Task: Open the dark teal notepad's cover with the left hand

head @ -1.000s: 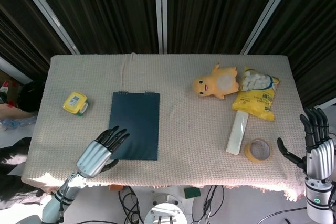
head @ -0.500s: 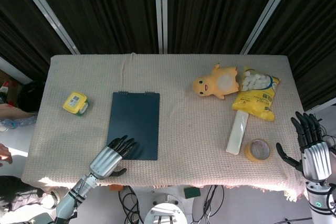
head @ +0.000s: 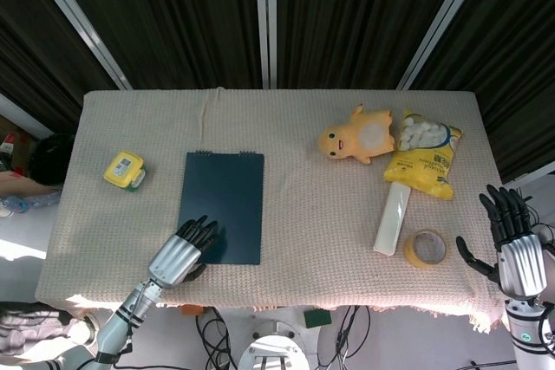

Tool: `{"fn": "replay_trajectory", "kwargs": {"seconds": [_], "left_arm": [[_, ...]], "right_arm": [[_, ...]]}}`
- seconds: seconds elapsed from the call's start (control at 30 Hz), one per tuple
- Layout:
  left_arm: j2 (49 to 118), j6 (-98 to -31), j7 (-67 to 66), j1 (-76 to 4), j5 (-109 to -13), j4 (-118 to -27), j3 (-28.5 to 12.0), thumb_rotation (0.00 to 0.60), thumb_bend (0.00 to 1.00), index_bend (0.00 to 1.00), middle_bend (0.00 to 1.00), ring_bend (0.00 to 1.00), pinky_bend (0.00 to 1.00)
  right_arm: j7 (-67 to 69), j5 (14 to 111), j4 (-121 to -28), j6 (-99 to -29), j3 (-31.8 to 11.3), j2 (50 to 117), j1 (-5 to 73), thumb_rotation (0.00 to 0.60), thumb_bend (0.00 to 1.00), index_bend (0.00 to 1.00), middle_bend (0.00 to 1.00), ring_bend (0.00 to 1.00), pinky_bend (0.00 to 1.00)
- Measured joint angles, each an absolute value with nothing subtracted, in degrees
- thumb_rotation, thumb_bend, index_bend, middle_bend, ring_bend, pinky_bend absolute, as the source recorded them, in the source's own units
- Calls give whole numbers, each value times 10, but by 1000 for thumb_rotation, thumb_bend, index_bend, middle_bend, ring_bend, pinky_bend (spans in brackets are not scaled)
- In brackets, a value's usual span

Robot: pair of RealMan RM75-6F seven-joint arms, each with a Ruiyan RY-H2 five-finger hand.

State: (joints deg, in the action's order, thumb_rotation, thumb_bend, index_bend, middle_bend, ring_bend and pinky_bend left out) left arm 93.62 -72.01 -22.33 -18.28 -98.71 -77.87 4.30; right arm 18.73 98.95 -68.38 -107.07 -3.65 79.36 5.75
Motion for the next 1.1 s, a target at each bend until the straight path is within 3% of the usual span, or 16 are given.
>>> {"fn": "replay_trajectory", "kwargs": {"seconds": [0.43,1.1], "left_arm": [[929,-718,-251,-183,-981,-786,49,503,295,261,105,44,195],[932,-712,-272,-184,-963,-787,48,587,310,293,108,44,190]], "right_arm": [[185,986,-682,-1065,-38,795,56,600,327,0,0,0,0],[192,983,-674,-1061,-39,797,54,600,328,0,0,0,0]]}}
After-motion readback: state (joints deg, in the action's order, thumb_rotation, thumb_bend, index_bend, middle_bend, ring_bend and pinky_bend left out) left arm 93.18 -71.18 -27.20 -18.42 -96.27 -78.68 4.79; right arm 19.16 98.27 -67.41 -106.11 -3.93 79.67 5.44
